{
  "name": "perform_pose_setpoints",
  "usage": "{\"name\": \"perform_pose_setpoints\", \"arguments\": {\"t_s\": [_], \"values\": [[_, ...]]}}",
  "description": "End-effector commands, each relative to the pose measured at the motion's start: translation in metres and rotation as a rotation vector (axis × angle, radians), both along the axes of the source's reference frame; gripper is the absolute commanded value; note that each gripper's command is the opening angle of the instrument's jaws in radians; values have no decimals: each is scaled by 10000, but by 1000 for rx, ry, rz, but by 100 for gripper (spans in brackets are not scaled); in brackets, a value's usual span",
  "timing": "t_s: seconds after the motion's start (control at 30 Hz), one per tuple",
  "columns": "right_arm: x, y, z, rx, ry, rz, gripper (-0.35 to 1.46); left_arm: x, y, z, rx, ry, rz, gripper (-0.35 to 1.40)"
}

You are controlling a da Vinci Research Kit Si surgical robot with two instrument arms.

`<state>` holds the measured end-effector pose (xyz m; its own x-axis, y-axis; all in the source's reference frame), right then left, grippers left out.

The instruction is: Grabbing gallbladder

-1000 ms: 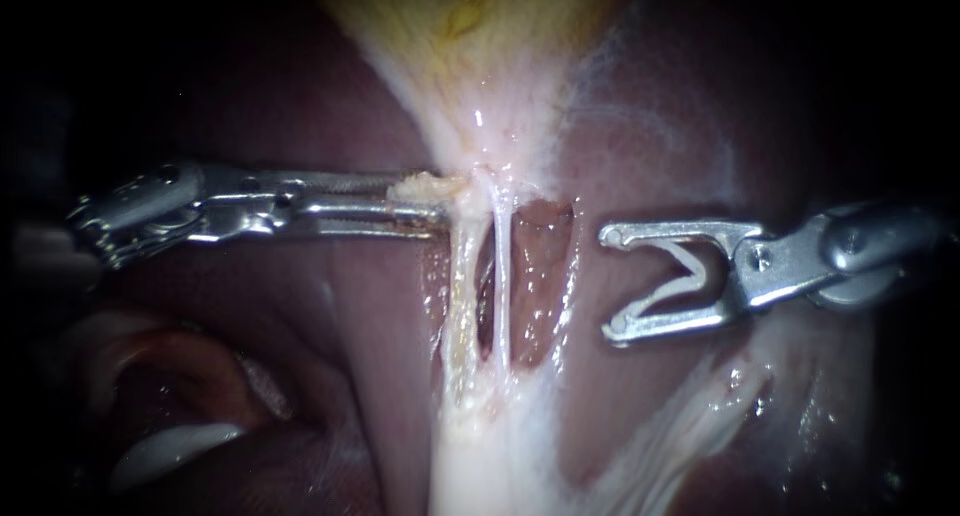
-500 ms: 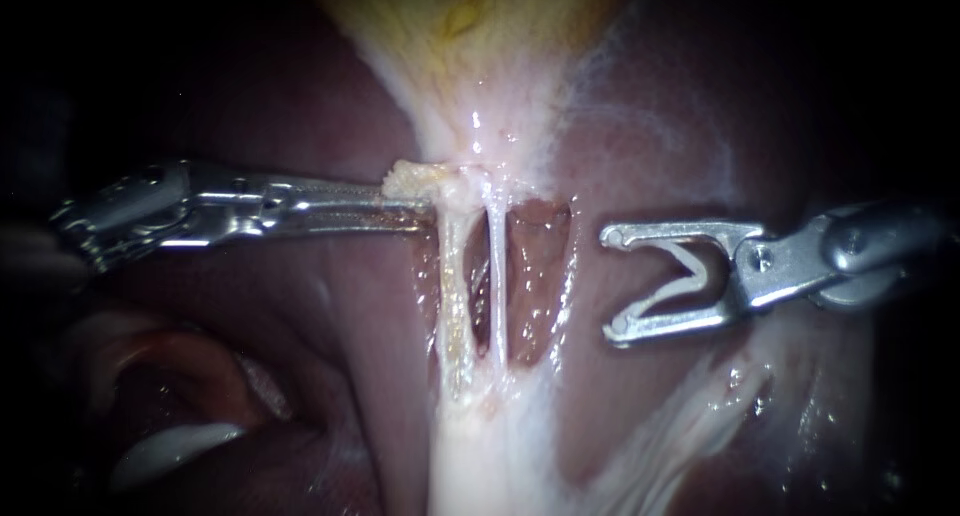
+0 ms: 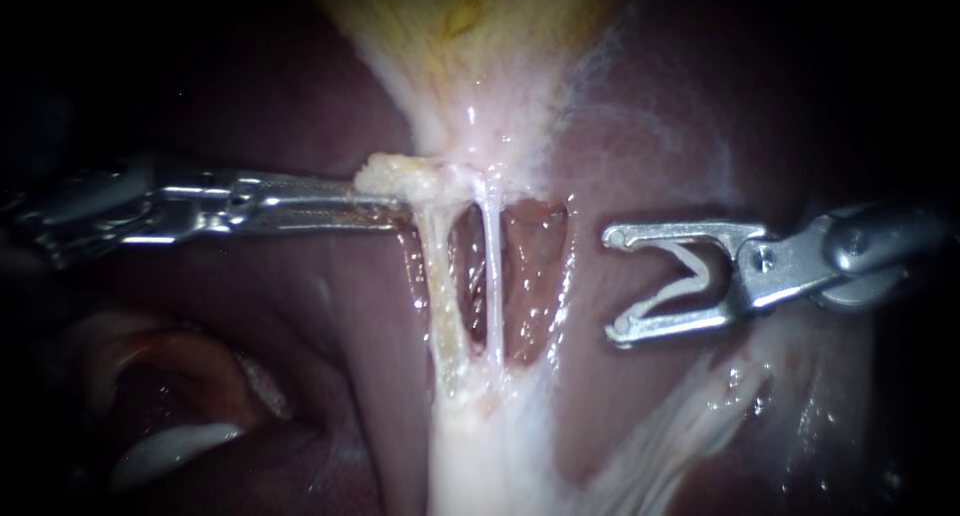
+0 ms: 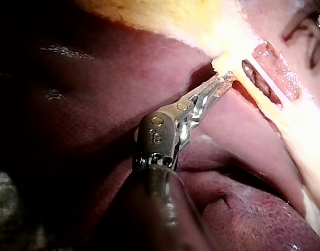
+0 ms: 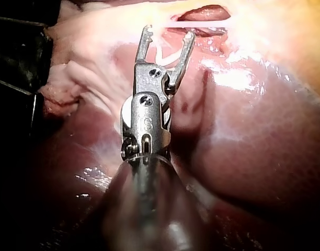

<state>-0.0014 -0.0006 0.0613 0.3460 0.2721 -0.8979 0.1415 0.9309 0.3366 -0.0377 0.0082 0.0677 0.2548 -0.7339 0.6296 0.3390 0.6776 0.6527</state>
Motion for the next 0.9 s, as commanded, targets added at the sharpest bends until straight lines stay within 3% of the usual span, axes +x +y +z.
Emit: {"name": "perform_pose_setpoints", "arguments": {"t_s": [0.03,0.4,0.9], "values": [[0,0,0,0,0,0,44,3,2,-6,1,-1,-8,-35],[0,0,0,0,0,0,44,9,9,-39,1,-17,-38,-35],[0,0,0,0,0,0,44,9,7,-41,0,-15,-45,-35]]}}
